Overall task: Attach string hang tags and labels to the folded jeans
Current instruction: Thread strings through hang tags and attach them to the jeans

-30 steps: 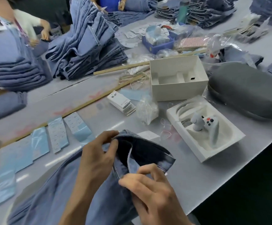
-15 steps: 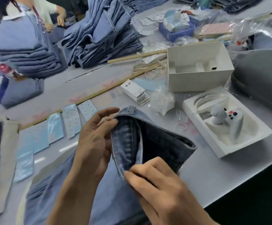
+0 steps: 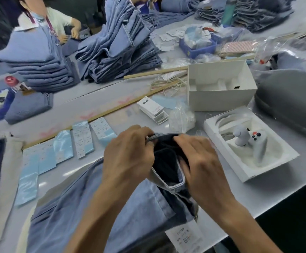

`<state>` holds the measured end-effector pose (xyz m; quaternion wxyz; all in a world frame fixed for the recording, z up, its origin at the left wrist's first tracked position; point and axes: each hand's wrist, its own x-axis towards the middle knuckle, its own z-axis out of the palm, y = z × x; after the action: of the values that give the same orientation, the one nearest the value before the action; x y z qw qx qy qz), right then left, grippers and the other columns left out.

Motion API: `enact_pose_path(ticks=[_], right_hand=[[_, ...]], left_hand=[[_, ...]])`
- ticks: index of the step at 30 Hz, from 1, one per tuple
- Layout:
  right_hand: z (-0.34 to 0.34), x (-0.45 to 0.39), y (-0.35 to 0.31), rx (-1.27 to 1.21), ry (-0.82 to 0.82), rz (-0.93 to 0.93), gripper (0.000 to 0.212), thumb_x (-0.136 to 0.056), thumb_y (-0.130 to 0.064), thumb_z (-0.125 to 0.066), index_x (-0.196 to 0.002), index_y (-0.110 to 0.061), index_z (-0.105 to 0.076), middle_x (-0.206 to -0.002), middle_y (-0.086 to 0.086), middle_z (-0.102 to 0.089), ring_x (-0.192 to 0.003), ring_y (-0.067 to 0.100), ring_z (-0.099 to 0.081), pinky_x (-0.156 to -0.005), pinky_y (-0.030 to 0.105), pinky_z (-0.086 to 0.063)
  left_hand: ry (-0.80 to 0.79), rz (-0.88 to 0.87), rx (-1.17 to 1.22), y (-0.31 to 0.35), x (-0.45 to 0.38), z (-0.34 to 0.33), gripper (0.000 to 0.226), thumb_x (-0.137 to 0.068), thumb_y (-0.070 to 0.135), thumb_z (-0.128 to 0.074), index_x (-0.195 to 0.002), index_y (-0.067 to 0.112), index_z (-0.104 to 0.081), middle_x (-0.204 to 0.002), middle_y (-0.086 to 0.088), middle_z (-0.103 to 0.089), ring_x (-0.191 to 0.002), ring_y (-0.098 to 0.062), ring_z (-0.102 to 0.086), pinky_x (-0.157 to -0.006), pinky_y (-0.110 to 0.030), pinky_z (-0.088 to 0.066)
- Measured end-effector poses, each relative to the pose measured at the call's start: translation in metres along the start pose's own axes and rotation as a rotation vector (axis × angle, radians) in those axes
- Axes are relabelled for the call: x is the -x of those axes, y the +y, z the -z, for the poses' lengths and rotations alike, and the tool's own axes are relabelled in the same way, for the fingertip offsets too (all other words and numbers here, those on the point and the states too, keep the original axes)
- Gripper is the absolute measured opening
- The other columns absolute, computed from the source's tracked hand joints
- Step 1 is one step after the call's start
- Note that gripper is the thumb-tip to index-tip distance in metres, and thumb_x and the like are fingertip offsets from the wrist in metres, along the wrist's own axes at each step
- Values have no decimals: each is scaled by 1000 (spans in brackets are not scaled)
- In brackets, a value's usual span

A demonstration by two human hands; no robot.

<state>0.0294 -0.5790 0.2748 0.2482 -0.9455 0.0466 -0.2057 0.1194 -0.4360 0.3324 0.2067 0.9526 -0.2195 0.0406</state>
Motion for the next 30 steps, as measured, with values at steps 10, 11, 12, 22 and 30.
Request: enact_pose_path(ticks=[10, 11, 12, 22, 30], right_hand=[[1, 22, 3, 94, 168, 213, 21, -82, -18, -81, -100, -8, -76, -94, 2, -66, -88, 24, -58, -80, 35, -41], [-3, 28, 2, 103, 219, 226, 20, -84, -19, -80, -100, -7, -77, -95, 1, -67, -89, 24, -59, -84, 33, -37], [-9, 35, -1, 111, 266, 232, 17, -88, -19, -78, -100, -7, -77, -95, 0, -67, -90, 23, -59, -87, 33, -35], [-39, 63, -8, 39, 481, 201, 11, -93, -23, -74, -94, -14, -80, -99, -8, -54, -90, 17, -52, -85, 32, -32], [-22, 75, -8, -72, 225, 109, 24, -99, -18, -62, -117, -9, -74, -112, 5, -69, -100, 20, -62, -89, 31, -52]], left_hand=[[5, 186, 314, -13, -23, 7, 36, -96, 36, -58, -70, 14, -69, -65, 3, -65, -68, -23, -63, -62, -40, -52], [3, 205, 360, -16, -23, 8, 34, -97, 35, -58, -71, 16, -70, -64, 4, -66, -68, -21, -64, -61, -38, -51], [-8, 216, 401, -18, -23, 8, 29, -98, 33, -58, -75, 20, -70, -65, 7, -68, -67, -17, -64, -59, -35, -49], [-453, -436, -184, 5, -27, -4, 31, -90, 36, -64, -117, 49, -61, -107, 16, -67, -96, -15, -62, -71, -30, -47], [-647, -128, 292, -15, -58, -33, 8, -88, 26, -73, -83, 30, -76, -75, 10, -75, -76, -12, -71, -78, -36, -59]])
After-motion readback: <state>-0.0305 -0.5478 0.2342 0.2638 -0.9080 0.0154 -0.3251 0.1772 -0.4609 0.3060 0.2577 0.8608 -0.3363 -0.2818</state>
